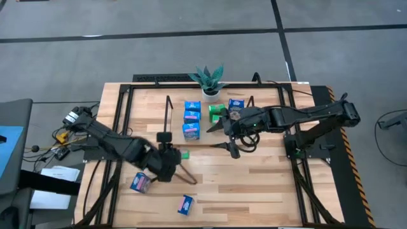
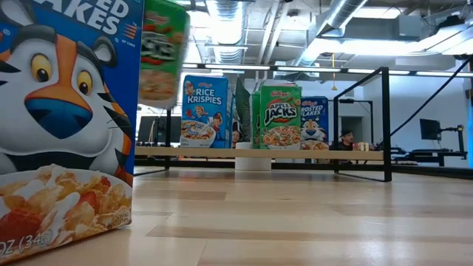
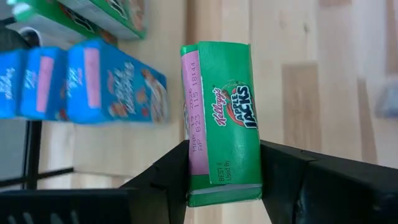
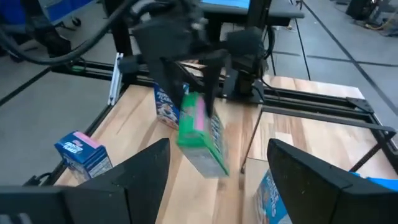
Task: Stack cereal on shelf
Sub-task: Put the green cereal box on the shelf aligned with the other green cereal boxes
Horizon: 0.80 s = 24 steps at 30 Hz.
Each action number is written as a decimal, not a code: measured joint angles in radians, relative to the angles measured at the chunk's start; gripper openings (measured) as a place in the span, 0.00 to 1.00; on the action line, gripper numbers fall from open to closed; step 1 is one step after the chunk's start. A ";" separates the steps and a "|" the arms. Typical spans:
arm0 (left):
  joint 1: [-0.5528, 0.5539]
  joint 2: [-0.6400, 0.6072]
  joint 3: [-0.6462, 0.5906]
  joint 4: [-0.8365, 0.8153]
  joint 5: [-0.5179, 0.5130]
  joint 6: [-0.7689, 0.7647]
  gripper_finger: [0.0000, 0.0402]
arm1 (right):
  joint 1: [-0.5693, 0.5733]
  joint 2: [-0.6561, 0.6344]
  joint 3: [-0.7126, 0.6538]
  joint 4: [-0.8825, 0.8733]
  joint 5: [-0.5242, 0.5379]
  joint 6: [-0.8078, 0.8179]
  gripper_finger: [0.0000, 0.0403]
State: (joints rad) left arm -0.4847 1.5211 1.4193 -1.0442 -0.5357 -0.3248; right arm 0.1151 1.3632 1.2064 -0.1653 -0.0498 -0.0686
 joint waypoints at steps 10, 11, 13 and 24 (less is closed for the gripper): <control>0.125 0.000 0.000 0.186 0.051 0.150 0.35 | 0.051 0.000 0.000 -0.019 0.057 -0.052 0.73; 0.133 0.000 0.000 0.191 0.054 0.161 0.35 | 0.053 0.000 0.000 -0.018 0.059 -0.052 0.73; 0.149 0.000 0.000 0.203 0.053 0.176 0.35 | 0.056 0.000 0.000 -0.018 0.081 -0.045 0.73; 0.224 0.001 0.000 0.236 0.058 0.235 0.35 | -0.001 0.112 0.127 -0.143 0.104 -0.077 0.80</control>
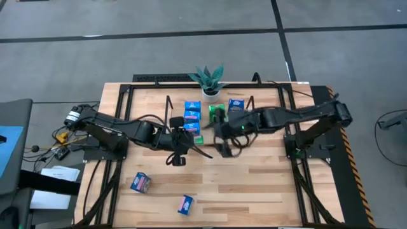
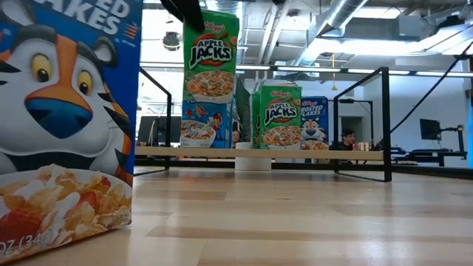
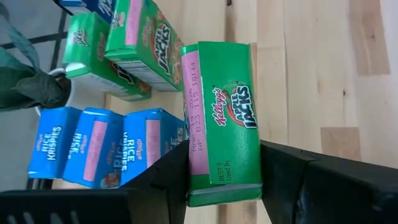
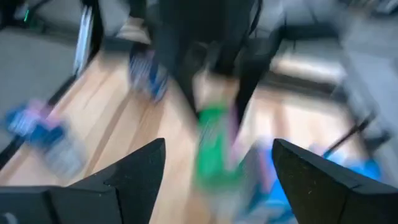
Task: Stack cereal on shelf
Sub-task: Put the green cereal box on the shelf aligned with the other green cereal boxes
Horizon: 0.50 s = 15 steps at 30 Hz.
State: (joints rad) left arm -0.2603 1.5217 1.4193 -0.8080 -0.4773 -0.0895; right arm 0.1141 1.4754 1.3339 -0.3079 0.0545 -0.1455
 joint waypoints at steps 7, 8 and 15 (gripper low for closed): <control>0.013 0.000 0.006 0.001 0.001 0.018 0.35 | -0.003 0.092 0.315 -0.512 0.057 -0.055 0.87; 0.013 0.000 0.006 -0.002 0.002 0.018 0.35 | -0.005 0.096 0.326 -0.534 0.058 -0.045 0.87; 0.022 0.000 0.006 0.021 -0.006 0.017 0.35 | -0.005 0.124 0.330 -0.541 0.056 -0.017 0.84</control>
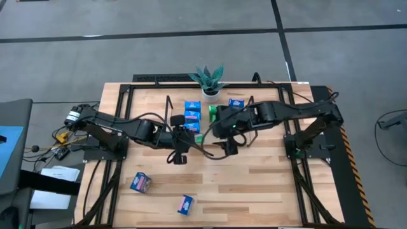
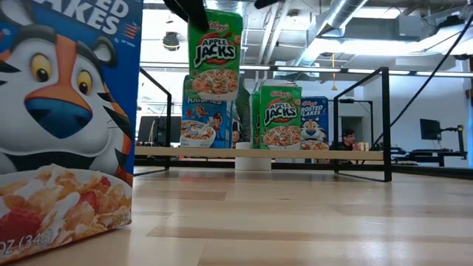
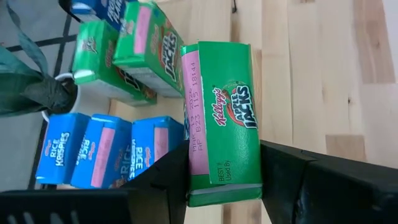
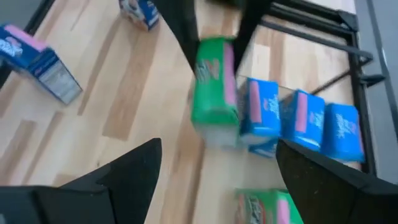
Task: Stack cereal on shelf
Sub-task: Put the green cereal box on the shelf aligned with the other green cereal boxes
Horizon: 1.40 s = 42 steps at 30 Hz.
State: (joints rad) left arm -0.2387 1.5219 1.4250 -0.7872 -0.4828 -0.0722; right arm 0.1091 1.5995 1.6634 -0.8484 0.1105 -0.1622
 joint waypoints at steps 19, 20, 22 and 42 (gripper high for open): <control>0.026 0.000 0.000 0.128 0.007 0.077 0.35 | -0.007 0.075 -0.002 0.105 -0.003 0.004 0.83; 0.026 0.000 0.000 0.135 0.007 0.077 0.35 | -0.007 0.075 -0.002 0.108 -0.004 0.004 0.83; 0.026 0.000 0.000 0.138 0.007 0.080 0.35 | -0.008 0.075 -0.002 0.108 -0.004 0.003 0.82; 0.026 0.000 0.001 0.174 0.006 0.080 0.35 | -0.006 0.074 -0.003 0.085 -0.004 -0.015 0.64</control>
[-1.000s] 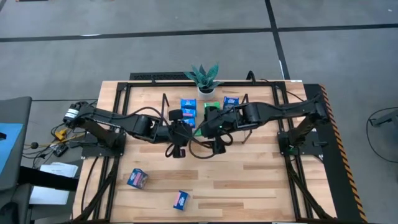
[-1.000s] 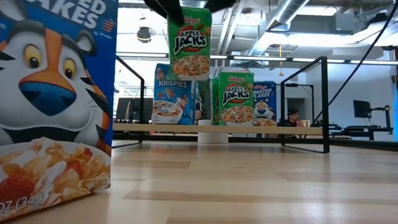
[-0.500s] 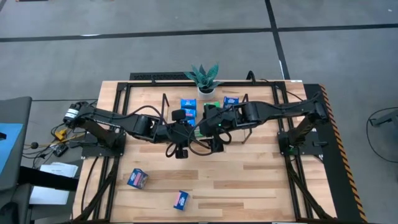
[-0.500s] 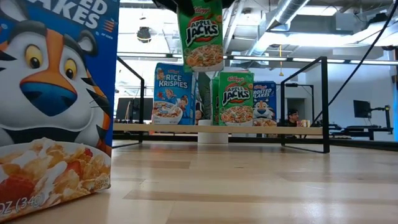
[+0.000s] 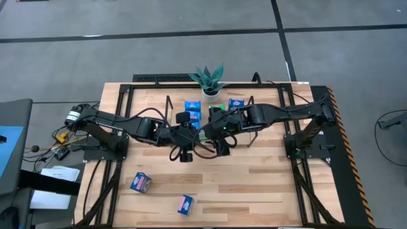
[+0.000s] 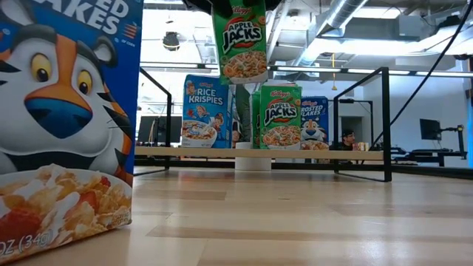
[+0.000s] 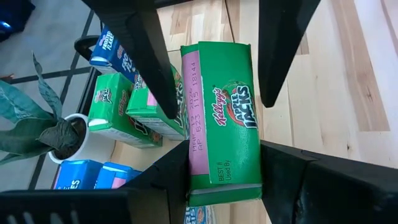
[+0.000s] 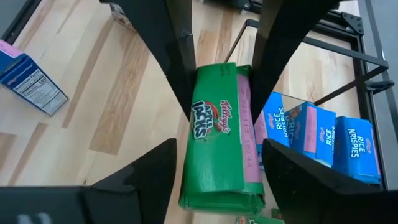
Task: Stack cereal on shelf
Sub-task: Put the green cereal box on the shelf aligned with the other green cereal boxes
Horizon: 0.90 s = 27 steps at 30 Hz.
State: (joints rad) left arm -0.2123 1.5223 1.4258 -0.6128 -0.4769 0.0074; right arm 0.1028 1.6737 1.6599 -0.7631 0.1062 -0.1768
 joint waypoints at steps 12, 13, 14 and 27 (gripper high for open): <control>0.000 0.000 0.000 0.003 -0.001 -0.001 0.35 | -0.001 0.000 0.000 0.000 0.000 0.001 0.40; 0.000 0.000 0.000 0.003 -0.001 -0.001 0.35 | -0.001 0.000 0.000 0.000 0.000 0.001 0.38; 0.000 0.000 0.000 0.003 -0.002 -0.002 0.35 | -0.001 0.000 0.000 0.000 0.000 0.001 0.37; -0.011 -0.003 0.020 -0.033 -0.034 -0.044 0.50 | 0.001 0.000 -0.001 0.000 -0.003 0.023 0.31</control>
State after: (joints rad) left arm -0.2233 1.5189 1.4454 -0.6456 -0.5110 -0.0366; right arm 0.1040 1.6735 1.6588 -0.7634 0.1030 -0.1542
